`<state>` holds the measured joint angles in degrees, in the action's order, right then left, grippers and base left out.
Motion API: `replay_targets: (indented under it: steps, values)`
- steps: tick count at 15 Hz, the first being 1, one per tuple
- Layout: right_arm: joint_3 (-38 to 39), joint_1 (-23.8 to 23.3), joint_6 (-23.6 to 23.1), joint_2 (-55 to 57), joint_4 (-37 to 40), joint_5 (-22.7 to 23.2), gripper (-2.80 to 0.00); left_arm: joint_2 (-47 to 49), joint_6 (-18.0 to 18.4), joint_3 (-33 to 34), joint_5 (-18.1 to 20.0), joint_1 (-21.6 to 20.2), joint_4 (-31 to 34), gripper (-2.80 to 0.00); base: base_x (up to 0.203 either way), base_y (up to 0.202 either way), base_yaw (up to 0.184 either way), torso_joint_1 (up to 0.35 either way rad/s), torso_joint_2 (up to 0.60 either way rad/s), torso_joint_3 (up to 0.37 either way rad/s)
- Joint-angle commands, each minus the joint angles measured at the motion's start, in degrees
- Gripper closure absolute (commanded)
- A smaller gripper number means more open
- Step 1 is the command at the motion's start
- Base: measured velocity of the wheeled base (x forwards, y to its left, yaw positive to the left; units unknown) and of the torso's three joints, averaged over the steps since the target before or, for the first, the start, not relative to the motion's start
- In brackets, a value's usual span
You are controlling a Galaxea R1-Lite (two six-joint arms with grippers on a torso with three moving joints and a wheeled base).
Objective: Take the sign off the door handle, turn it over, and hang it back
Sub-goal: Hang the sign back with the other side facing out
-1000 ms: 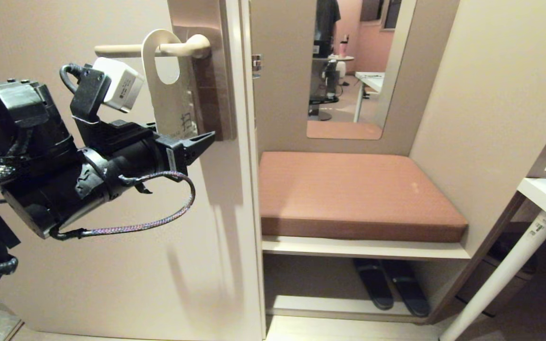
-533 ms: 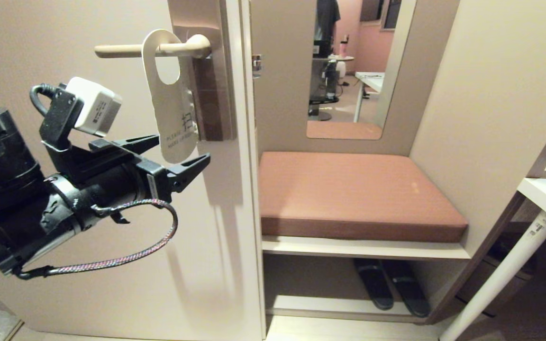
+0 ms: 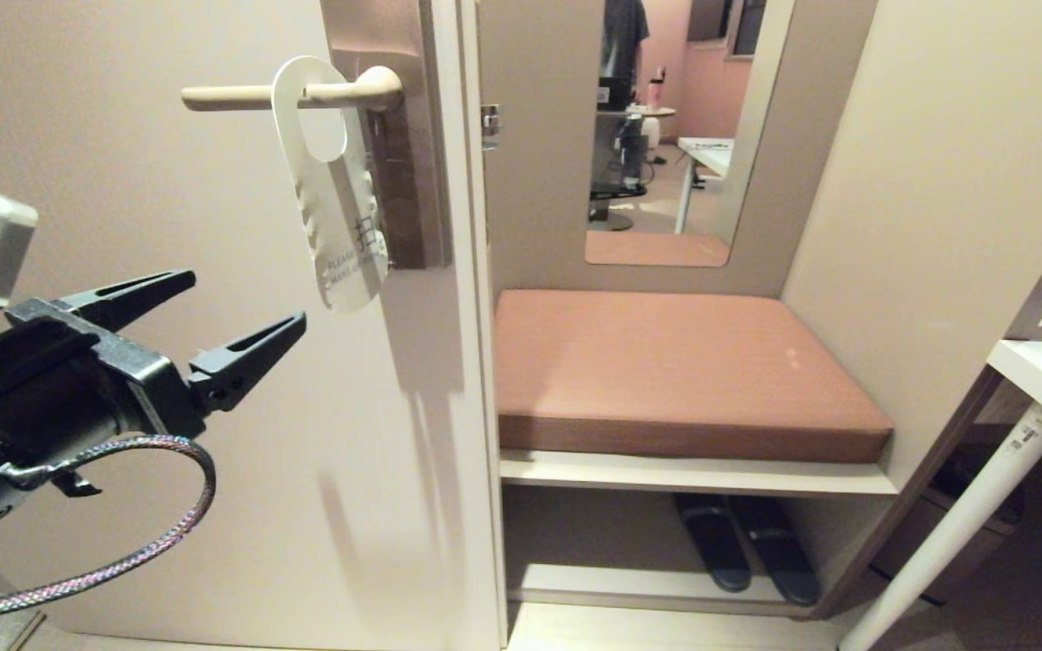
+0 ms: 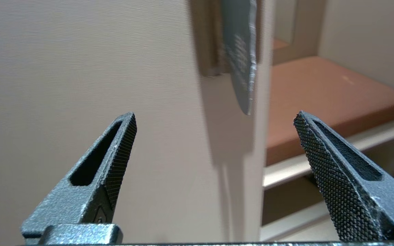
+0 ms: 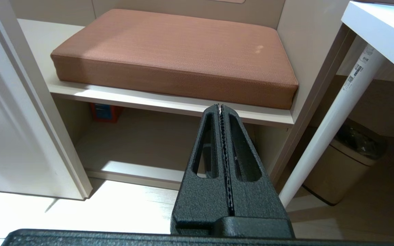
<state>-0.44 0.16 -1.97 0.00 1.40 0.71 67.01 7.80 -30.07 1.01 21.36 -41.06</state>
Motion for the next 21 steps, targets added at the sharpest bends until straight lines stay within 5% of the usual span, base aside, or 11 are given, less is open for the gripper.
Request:
replay_targets:
  steps: [1,6,7,21]
  values:
    - [0.0,0.0,0.0,0.0,0.0,0.0,0.0,-2.3,0.0,0.5,0.0,-1.0,-0.3,-2.8,0.0,0.0,0.0,0.0,0.0,0.0]
    - [0.0,0.0,0.0,0.0,0.0,0.0,0.0,-1.5,0.1,-0.3,0.8,-4.8,-0.3,-2.8,0.0,0.0,0.0,0.0,0.0,0.0]
    - [0.0,0.0,0.0,0.0,0.0,0.0,0.0,-1.4,0.0,-0.4,1.1,-5.8,-0.3,0.0,0.0,0.0,0.0,0.0,0.0,0.0]
    - [0.0,0.0,0.0,0.0,0.0,0.0,0.0,11.9,3.1,-14.9,2.2,-5.5,-0.3,0.0,0.0,0.0,0.0,0.0,0.0,0.0]
